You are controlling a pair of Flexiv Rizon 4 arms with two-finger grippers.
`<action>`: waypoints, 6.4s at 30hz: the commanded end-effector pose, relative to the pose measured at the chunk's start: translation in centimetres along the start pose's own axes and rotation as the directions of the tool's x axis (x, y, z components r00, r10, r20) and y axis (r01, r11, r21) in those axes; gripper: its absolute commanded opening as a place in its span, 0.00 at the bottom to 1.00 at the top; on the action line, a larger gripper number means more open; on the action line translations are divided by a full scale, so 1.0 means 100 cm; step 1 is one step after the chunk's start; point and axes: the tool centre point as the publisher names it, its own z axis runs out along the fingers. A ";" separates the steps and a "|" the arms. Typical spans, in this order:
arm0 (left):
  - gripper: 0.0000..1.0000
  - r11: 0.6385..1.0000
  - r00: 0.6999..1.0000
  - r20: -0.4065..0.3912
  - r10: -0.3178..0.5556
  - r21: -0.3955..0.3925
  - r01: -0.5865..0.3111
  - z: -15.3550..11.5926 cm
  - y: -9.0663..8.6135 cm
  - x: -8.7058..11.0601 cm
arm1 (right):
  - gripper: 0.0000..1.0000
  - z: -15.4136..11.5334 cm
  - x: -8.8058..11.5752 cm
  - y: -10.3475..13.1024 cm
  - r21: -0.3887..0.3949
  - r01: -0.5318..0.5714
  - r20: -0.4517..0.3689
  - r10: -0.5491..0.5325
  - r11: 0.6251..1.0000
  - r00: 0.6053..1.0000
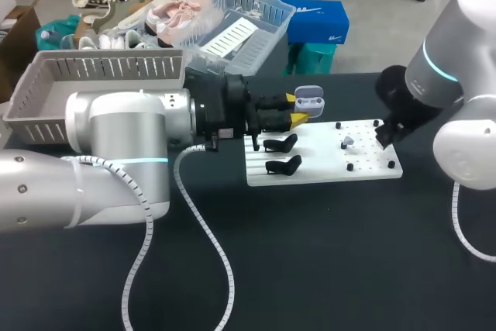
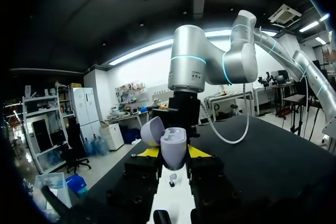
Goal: Pick up each earbud case from the left stands, insert the matching earbuds, close the lid, and place the case in the box.
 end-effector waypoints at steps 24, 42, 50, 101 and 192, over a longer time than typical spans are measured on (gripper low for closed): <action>0.00 1.000 1.000 0.003 0.002 -0.005 -0.002 0.001 0.000 0.001 | 0.07 0.005 0.000 -0.003 0.012 -0.042 -0.006 0.042 0.999 0.999; 0.00 1.000 1.000 0.003 0.002 -0.005 -0.002 0.001 0.000 0.001 | 0.00 -0.054 0.009 0.015 0.029 0.022 0.023 -0.023 0.999 0.999; 0.00 1.000 1.000 0.003 0.002 -0.005 -0.002 0.001 0.000 0.001 | 0.00 -0.074 0.014 0.028 0.027 0.050 0.024 -0.051 0.998 0.998; 0.00 1.000 1.000 0.003 0.002 -0.005 -0.002 0.001 0.000 0.001 | 0.00 -0.139 0.018 0.111 0.191 -0.766 -0.038 0.784 0.614 0.620; 0.00 1.000 1.000 0.003 0.002 -0.005 -0.002 0.001 0.000 0.001 | 0.00 -0.139 -0.100 0.157 0.228 -0.811 -0.072 0.840 0.539 0.538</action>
